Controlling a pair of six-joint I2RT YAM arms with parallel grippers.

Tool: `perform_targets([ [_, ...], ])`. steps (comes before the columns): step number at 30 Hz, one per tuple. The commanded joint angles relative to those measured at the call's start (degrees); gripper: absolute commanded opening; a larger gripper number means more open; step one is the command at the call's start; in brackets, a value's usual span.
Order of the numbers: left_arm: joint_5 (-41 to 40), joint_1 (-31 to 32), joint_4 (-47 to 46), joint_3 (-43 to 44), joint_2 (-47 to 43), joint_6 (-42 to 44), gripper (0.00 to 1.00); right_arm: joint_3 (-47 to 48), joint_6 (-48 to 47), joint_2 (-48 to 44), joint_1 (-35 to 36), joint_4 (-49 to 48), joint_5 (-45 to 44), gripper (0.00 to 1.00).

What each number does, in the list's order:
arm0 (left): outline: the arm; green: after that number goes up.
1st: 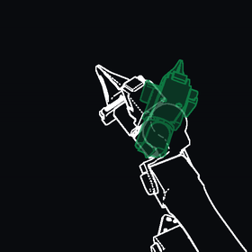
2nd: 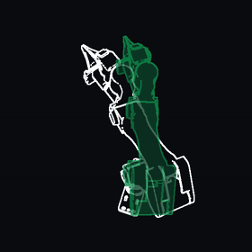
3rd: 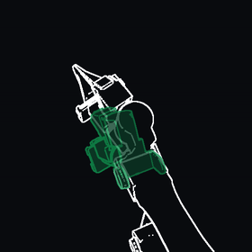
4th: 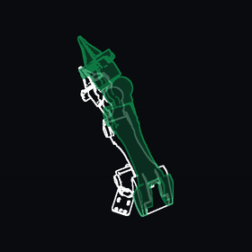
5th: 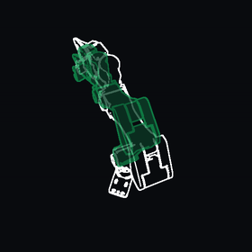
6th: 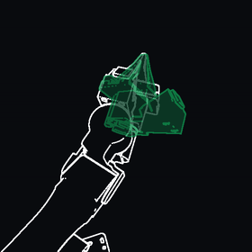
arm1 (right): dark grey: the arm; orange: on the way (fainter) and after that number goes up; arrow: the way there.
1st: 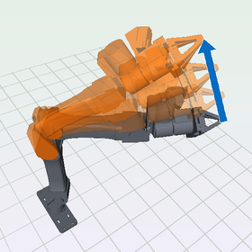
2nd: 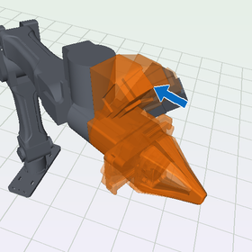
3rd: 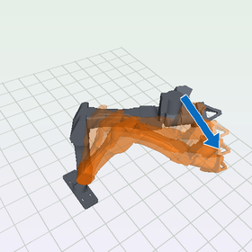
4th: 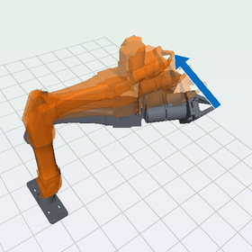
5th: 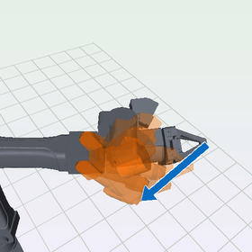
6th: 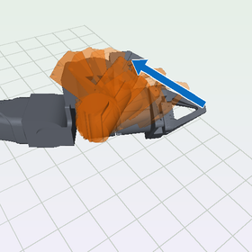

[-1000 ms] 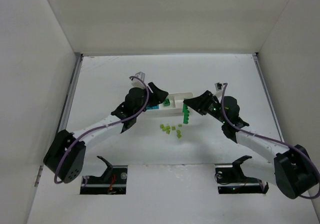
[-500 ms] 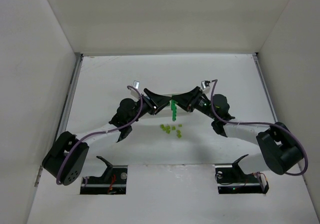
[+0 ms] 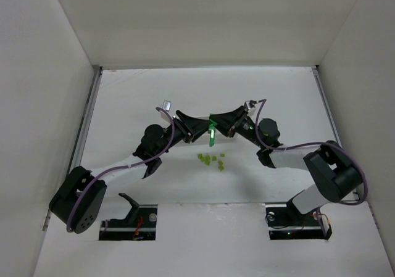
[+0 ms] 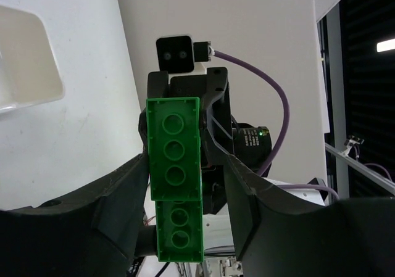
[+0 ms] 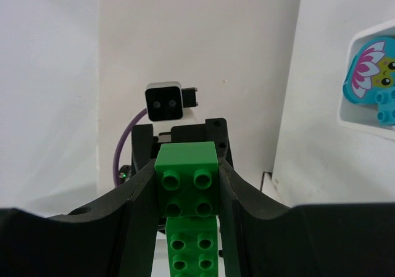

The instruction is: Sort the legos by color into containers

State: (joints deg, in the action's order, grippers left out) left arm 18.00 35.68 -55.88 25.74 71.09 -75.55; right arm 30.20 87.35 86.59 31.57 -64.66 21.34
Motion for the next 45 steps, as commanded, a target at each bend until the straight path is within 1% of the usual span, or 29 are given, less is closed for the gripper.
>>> perform_targets([
  [1,1.60,0.40,-4.86,-0.69,-1.92,-0.65,0.48,1.80,3.61,1.65,0.29,-8.98,-0.95,0.35],
  [12,2.74,0.75,-4.94,0.45,-0.69,-1.88,0.45,2.50,5.72,4.91,0.29,-12.85,0.01,0.35],
  [24,2.74,1.45,-4.59,1.07,0.10,-1.62,0.41,2.94,5.90,7.72,0.55,-13.12,1.24,0.35],
  [28,2.74,1.36,-4.50,1.07,0.36,-1.44,0.37,2.68,5.55,8.07,0.73,-13.03,1.24,0.35],
  [33,2.74,1.36,-4.33,1.25,0.63,-1.36,0.27,2.06,4.50,6.58,0.73,-11.89,1.33,0.36],
  [36,2.83,1.19,-4.33,1.16,0.46,-1.36,0.23,1.97,3.09,4.91,0.46,-9.61,1.51,0.41],
  [38,2.92,1.19,-4.33,0.98,0.10,-1.36,0.21,1.80,1.69,3.60,0.20,-7.77,1.51,0.49],
  [39,2.92,1.10,-4.33,0.63,-0.16,-1.36,0.21,1.80,0.81,2.72,0.02,-6.37,1.51,0.56],
  [41,3.01,0.84,-4.33,0.11,-0.51,-1.53,0.21,1.88,-0.86,1.57,-0.15,-4.17,1.51,0.64],
  [43,3.18,0.57,-4.24,-0.33,-0.86,-1.62,0.20,1.88,-2.18,0.69,-0.33,-2.23,1.51,0.69],
  [45,3.45,0.31,-4.24,-0.51,-1.04,-1.71,0.20,1.80,-3.23,0.08,-0.50,-1.00,1.16,0.72],
])
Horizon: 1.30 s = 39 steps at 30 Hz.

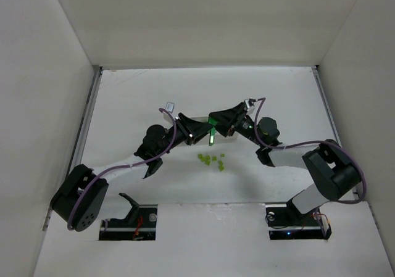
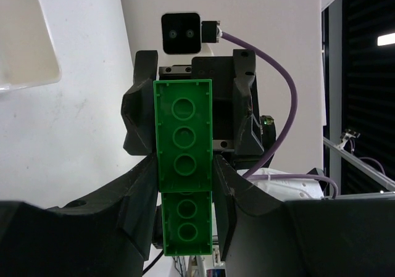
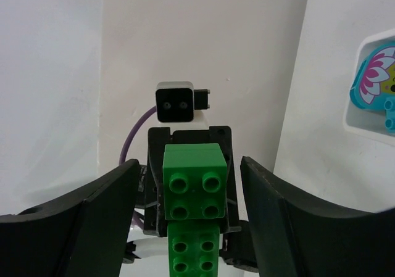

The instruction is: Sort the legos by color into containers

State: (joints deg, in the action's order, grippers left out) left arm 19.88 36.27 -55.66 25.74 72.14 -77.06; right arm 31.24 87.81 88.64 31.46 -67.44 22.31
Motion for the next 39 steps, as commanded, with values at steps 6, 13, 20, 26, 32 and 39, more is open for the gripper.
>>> perform_targets([
  [6,1.65,-1.25,-4.37,-0.86,-2.88,-0.37,0.20,-0.30,-5.02,-2.95,-0.75,2.22,-0.24,0.72],
  [13,1.74,-1.60,-4.37,-1.74,-3.41,-0.46,0.20,-1.19,-5.98,-4.09,-1.89,2.31,-0.16,0.66],
  [20,1.74,-1.78,-4.63,-2.36,-3.50,-0.64,0.20,-0.31,-5.46,-3.21,-1.63,1.87,0.55,0.52],
  [26,1.74,-1.69,-5.16,-2.09,-3.32,-0.99,0.20,0.31,-5.19,-2.42,-1.63,1.52,0.55,0.53],
  [32,1.74,-1.51,-5.25,-1.83,-3.32,-1.08,0.20,1.10,-4.49,-1.54,-1.63,0.91,1.07,0.53],
  [39,1.83,-0.99,-7.09,-1.57,-1.57,-2.04,0.20,1.54,-2.56,-0.31,-1.63,-1.81,2.13,0.52],
])
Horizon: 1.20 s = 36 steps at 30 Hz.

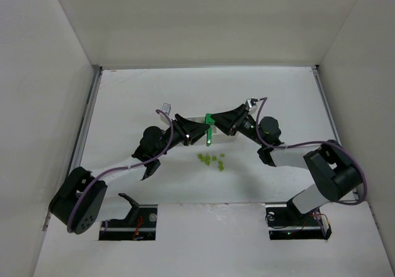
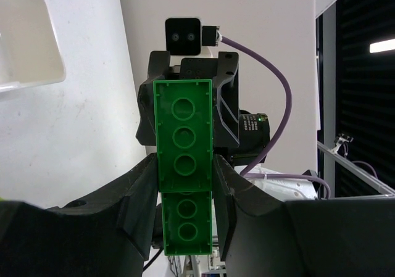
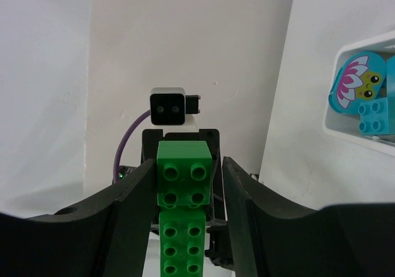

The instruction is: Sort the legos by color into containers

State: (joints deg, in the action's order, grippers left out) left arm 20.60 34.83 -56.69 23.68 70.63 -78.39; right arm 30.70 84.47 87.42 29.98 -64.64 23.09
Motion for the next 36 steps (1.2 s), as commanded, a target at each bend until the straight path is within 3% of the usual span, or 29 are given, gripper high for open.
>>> perform_targets([
  [1,1.11,0.46,-6.50,0.49,0.21,-0.97,0.20,2.00,0.87,1.00,-0.14,-5.14,1.34,0.49],
  [8,1.37,0.28,-8.61,0.05,1.61,-2.29,0.20,2.35,3.33,2.84,0.39,-8.57,2.22,0.50],
  [15,0.76,-0.68,-8.97,-0.74,0.21,-2.65,0.19,1.30,3.51,3.02,0.48,-8.75,1.34,0.38],
  [30,0.05,-3.41,-6.51,-3.03,-5.68,-2.82,0.17,-1.17,2.28,0.56,-4.80,-8.22,2.40,0.36],
  [36,0.40,-5.16,-4.23,-3.03,-7.26,-1.68,0.17,1.11,-4.73,1.09,-4.45,1.41,1.96,0.35],
])
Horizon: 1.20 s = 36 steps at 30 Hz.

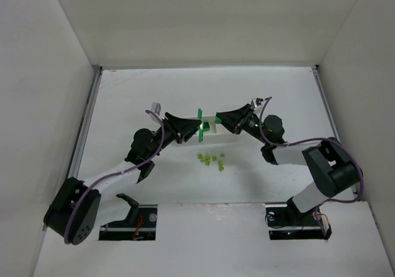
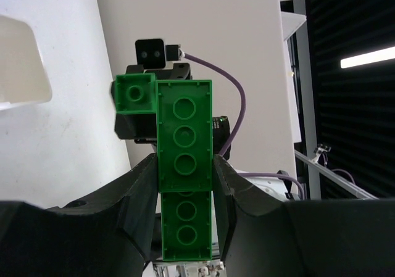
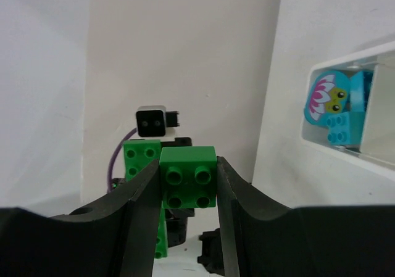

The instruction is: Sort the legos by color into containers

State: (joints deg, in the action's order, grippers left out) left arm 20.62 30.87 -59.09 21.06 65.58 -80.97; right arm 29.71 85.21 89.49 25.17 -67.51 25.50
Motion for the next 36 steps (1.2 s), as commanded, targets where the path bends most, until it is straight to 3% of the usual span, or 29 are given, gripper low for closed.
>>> perform_targets([
  [1,0.47,-1.56,-1.21,-0.40,-2.56,1.25,0.17,3.15,-8.28,-1.42,0.71,8.31,-1.14,0.35],
  [9,-0.40,-2.88,6.61,1.61,-5.99,7.13,0.17,17.63,-35.51,-8.02,9.23,45.66,-22.30,0.37],
  [13,-1.55,-3.23,11.27,2.49,-8.10,10.47,0.17,24.32,-43.10,-5.22,12.66,54.66,-31.37,0.37],
  [28,-3.48,-4.73,16.99,2.50,-10.65,13.73,0.17,31.37,-45.75,5.78,16.09,58.45,-35.43,0.41],
  [36,-3.66,-4.46,16.38,2.67,-8.81,14.00,0.17,32.07,-45.40,6.14,16.18,57.93,-34.73,0.61],
])
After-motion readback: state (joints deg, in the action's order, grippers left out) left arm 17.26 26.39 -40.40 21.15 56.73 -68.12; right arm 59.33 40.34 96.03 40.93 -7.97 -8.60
